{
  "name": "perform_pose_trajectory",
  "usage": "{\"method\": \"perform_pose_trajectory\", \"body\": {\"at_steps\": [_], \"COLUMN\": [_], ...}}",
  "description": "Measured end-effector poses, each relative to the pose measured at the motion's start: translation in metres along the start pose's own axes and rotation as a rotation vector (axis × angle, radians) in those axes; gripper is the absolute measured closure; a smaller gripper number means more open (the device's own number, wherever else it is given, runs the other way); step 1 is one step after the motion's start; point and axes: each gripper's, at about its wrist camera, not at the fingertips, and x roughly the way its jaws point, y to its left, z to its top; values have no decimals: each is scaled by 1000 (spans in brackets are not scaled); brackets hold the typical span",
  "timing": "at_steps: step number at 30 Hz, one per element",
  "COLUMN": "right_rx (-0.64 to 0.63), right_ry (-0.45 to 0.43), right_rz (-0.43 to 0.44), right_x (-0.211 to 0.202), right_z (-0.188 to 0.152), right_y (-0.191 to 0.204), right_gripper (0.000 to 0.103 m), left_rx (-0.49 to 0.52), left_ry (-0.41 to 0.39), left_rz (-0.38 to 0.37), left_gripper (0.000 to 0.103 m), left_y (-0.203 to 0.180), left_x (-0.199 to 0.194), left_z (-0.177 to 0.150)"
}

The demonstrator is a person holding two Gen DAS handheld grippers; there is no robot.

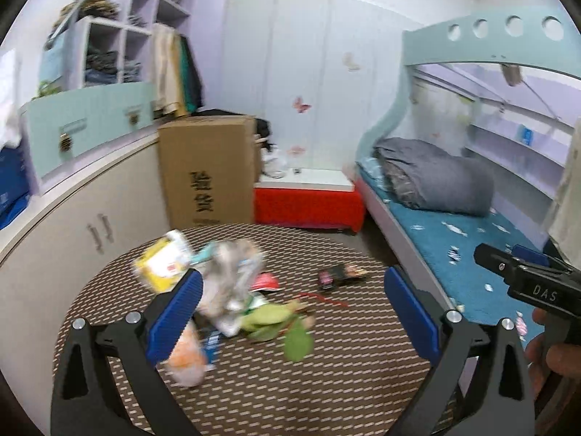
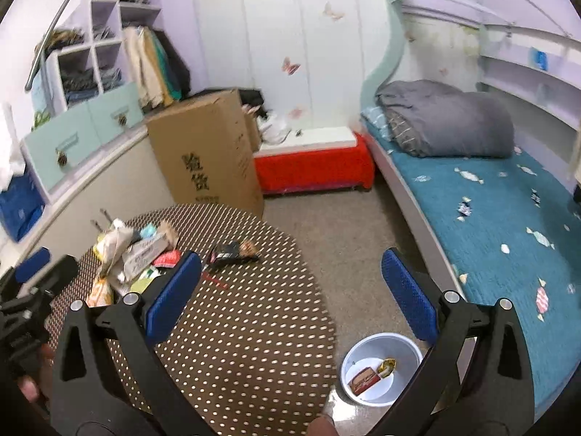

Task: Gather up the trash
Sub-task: 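Move both tools back over the table toward the remaining trash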

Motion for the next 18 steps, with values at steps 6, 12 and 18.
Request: {"method": "perform_pose_trajectory", "body": {"at_steps": [6, 12, 18], "right_rx": [-66, -129, -185], "right_ry": [88, 181, 246], "right_rz": [38, 78, 149], "right_x": [36, 77, 107], "right_z": [-15, -26, -33], "right_y": [30, 55, 84], "right_gripper": [6, 6, 6], "left_rx": [-49, -92, -87], "left_ry": [65, 141, 197], "left_rz": [92, 153, 186], "left_gripper": [5, 5, 5], "left_y": [57, 95, 103], "left_x": [8, 27, 58], "left_z": [-21, -41, -48]}}
